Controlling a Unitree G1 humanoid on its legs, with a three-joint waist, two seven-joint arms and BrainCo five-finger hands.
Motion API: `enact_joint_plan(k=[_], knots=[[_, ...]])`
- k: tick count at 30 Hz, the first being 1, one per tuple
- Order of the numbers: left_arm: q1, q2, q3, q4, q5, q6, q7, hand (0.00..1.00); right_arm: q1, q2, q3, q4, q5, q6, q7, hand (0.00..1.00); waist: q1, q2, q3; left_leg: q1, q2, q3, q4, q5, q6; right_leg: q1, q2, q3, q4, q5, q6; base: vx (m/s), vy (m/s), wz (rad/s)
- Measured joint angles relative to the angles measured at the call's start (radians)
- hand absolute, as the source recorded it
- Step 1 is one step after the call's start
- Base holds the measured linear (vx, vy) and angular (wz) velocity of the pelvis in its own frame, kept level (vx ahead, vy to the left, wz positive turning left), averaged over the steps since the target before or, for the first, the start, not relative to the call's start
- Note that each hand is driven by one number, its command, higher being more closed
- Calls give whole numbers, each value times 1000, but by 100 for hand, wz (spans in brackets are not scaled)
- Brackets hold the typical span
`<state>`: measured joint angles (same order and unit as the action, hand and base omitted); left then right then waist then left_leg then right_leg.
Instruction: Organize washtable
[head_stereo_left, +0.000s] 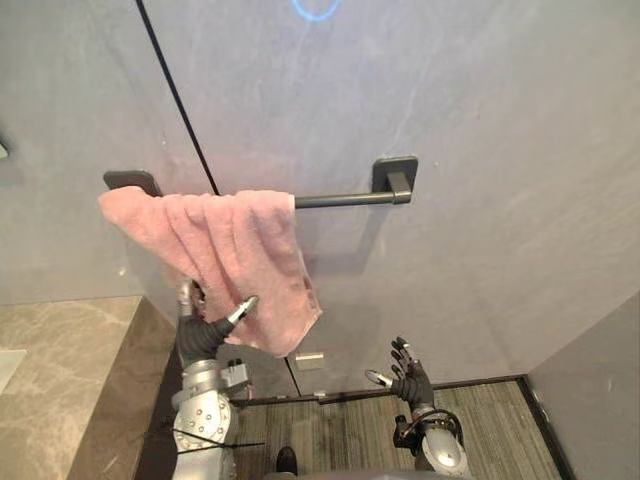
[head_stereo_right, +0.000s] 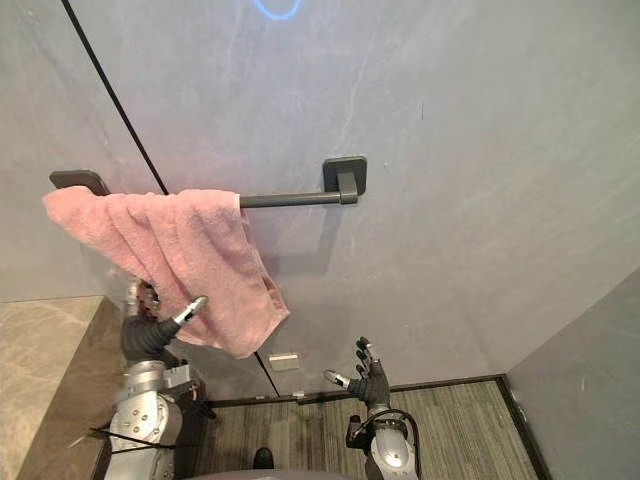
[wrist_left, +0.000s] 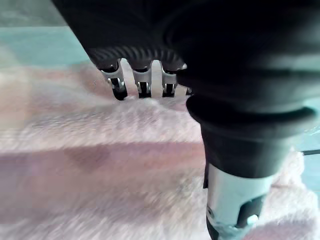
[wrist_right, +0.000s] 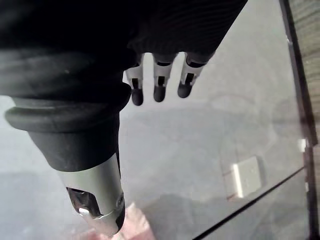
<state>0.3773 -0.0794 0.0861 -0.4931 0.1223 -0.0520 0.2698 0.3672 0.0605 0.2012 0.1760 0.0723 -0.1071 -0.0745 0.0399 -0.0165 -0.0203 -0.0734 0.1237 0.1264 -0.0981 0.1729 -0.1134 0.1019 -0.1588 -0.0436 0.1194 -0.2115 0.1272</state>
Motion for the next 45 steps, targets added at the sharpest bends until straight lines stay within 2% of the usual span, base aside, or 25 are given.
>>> enact_joint_plan(k=[3, 5, 13, 20, 27, 31, 37, 39, 41, 45], knots=[[-2, -2, 39, -57, 9, 0, 15, 0, 9, 0, 0, 0, 0, 0, 20, 0, 0, -30, -5, 1, -1, -6, 2, 0, 0, 6, -1, -1, 0, 0, 0, 42, -16, 6], [-3, -2, 46, -67, 8, 0, 15, 0, 13, 0, 0, 0, 0, 0, 27, 0, 0, -34, -4, 4, -2, -14, 0, 0, 0, 13, -1, -3, 0, 0, 0, 8, -11, 10], [-3, -4, 134, -166, -3, -1, 17, 0, 13, -1, 0, 38, 0, 0, 42, 0, 1, -4, 4, 7, 1, -15, -4, -7, -2, 16, 3, -11, 0, -5, 5, -50, -9, 2], [-8, 7, 219, -183, -13, -2, 18, 0, 12, 2, -29, 89, 0, 1, 58, 0, 2, -7, 4, -2, -1, -15, -4, -3, 1, 11, 3, -11, -1, -7, 5, -7, -1, 0], [-45, 20, 237, -180, -57, -2, 11, 0, 8, -1, -70, 131, -2, 1, 58, 0, 0, -15, -4, -8, -1, -15, -4, 4, 0, 4, 4, -7, 0, -7, 3, 30, -17, -2], [-80, 94, 244, -85, -130, -1, -23, 0, -2, -11, -69, 164, -2, 4, 61, 0, 0, -2, -7, -6, 1, -14, -4, 4, 0, 5, 5, 1, 0, -7, 3, 2, -1, -1], [-233, 216, 323, 167, -112, 16, -19, 0, -25, -22, -64, 167, 54, 4, 102, 0, -3, 20, -4, -6, 7, -11, -5, 4, 0, 2, 10, 6, 0, -2, -5, 0, 0, -2], [-247, 224, 331, 193, -110, 29, -16, 0, -25, -23, -64, 167, 64, 4, 102, 0, -5, 22, -3, -7, 11, -7, -5, 3, 0, -3, 13, 14, -1, 0, -7, -12, -6, -9], [-247, 224, 356, 225, -79, 45, -5, 0, -25, -24, -64, 167, 76, 4, 103, 0, -23, 25, -1, -7, 15, -1, -5, 4, 0, -5, 17, 16, -2, 0, -8, -9, -9, -2], [-247, 218, 361, 254, -37, 74, 19, 0, -15, -29, -63, 167, 85, 2, 110, 0, -24, 24, -2, -8, 18, 11, -5, 4, -1, -15, 18, 23, -1, 2, -11, 5, -11, -8]])
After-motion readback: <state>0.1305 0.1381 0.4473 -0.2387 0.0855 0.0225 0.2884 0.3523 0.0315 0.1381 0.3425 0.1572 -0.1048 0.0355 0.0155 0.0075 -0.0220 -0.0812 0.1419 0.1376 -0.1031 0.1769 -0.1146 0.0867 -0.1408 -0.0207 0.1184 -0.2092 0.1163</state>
